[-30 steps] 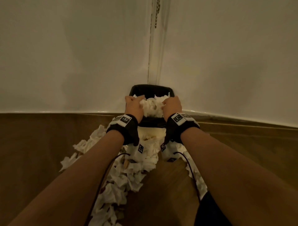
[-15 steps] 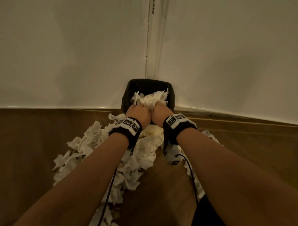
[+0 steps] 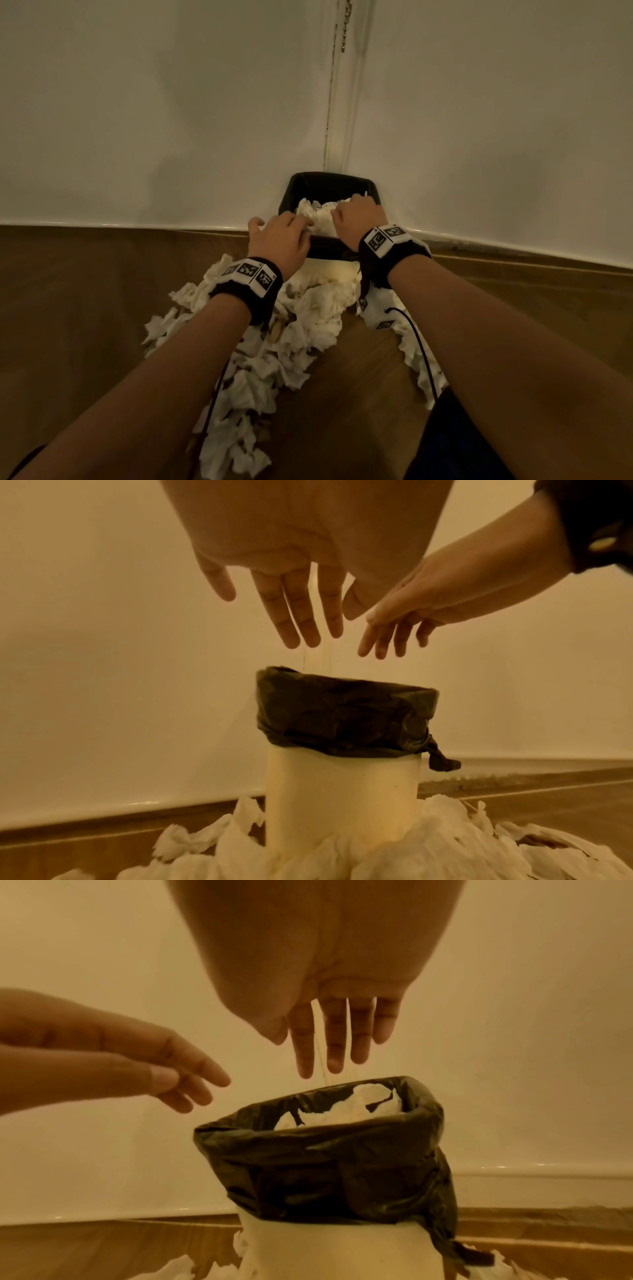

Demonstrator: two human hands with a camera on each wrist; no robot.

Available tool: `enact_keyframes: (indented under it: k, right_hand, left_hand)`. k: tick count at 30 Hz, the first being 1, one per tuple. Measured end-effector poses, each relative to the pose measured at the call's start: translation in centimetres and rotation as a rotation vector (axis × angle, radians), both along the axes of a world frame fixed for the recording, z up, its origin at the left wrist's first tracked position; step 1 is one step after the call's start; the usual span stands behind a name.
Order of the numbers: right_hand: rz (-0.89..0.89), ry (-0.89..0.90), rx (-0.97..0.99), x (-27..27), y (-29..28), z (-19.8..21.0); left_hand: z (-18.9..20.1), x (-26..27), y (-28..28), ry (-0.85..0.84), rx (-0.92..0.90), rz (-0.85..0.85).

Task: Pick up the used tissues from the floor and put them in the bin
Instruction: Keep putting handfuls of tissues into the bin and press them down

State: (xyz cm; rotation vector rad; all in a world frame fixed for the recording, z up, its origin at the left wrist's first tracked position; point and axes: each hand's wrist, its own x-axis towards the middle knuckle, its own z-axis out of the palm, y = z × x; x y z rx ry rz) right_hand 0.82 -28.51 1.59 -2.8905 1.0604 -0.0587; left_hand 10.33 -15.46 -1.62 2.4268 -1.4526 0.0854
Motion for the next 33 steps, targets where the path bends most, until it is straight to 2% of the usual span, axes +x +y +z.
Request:
enact_keyframes:
  k: [3,7,13,23,29,33]
  right_hand:
    - [-0.015,-0.096,-0.021,-0.3,1.7,1.4]
    - [-0.008,-0.201,0.066,-0.1,4.6,3.2]
    - [0.108,-0.196,0.234,0.6,9.8,3.3]
    - [0.163,0.000,0.478,0.4,16.5,-2.9]
    - [0.144,0.068,0.570,-0.2,20.3,-7.5]
    - [0.163,0.146,0.608,-0.5,21.8,-10.1]
  left_hand:
    - [0.6,0.5,2.7,0.012,-0.030,0.059]
    - [0.8,1.0,5.9,0.078,-0.040,0.148]
    - [-0.7,1.1,12.0,0.132,0.088,0.266]
    - [-5.0,0.6,20.8,0.432,0.336,0.323]
    - [-7.8,0.6,24.0,0.493,0.411,0.361]
    - [-10.2,0.6,25.2,0.457,0.473,0.368]
